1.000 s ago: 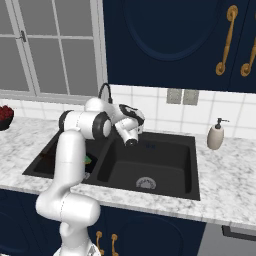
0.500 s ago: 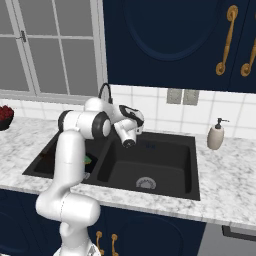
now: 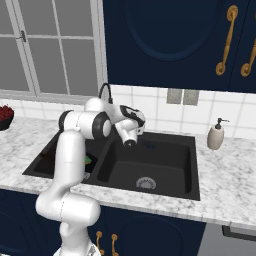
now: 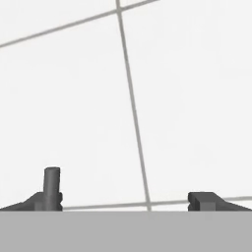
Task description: Pick the pan and sponge and place them into the sink. Then turn on the water.
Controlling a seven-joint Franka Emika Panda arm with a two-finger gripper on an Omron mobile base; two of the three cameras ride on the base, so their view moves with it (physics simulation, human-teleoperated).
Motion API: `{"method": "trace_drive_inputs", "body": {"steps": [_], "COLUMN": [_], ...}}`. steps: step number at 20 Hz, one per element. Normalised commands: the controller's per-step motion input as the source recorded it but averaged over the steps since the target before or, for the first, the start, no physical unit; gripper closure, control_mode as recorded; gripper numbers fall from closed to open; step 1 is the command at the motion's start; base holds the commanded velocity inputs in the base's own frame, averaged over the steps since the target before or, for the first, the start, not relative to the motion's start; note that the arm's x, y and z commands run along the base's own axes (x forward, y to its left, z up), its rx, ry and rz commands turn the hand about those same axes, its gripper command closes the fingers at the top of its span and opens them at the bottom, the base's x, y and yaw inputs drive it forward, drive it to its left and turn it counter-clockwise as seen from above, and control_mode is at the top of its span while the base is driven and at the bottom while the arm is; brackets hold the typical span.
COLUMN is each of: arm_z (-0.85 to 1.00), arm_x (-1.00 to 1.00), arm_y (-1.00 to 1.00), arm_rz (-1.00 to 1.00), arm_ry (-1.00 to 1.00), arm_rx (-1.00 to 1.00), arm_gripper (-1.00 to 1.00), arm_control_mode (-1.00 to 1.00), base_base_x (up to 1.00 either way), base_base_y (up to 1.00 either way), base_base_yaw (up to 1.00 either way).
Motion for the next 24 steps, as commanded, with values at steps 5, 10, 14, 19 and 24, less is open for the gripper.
{"method": "trace_drive_inputs", "body": {"steps": [5,10,14,19,24], "arm_z": [-0.09,-0.11,-0.09,-0.11,-0.1], "arm_x": [0.0,0.0,0.0,0.0,0.0], "arm_y": [-1.0,-1.0,-1.0,-1.0,-0.9], "arm_rz": [0.0,0.0,0.0,0.0,0.0], "arm_ry": [0.0,0.0,0.0,0.0,0.0], "arm_rx": [0.05,0.06,0.06,0.05,0.03], "arm_gripper": [-1.0,-1.0,-1.0,-1.0,-1.0], "arm_control_mode": [-1.0,-1.0,-1.0,-1.0,-1.0], "base_base_x": [0.0,0.0,0.0,0.0,0.0], "base_base_y": [0.0,0.0,0.0,0.0,0.0], "base_base_yaw": [0.0,0.0,0.0,0.0,0.0]}}
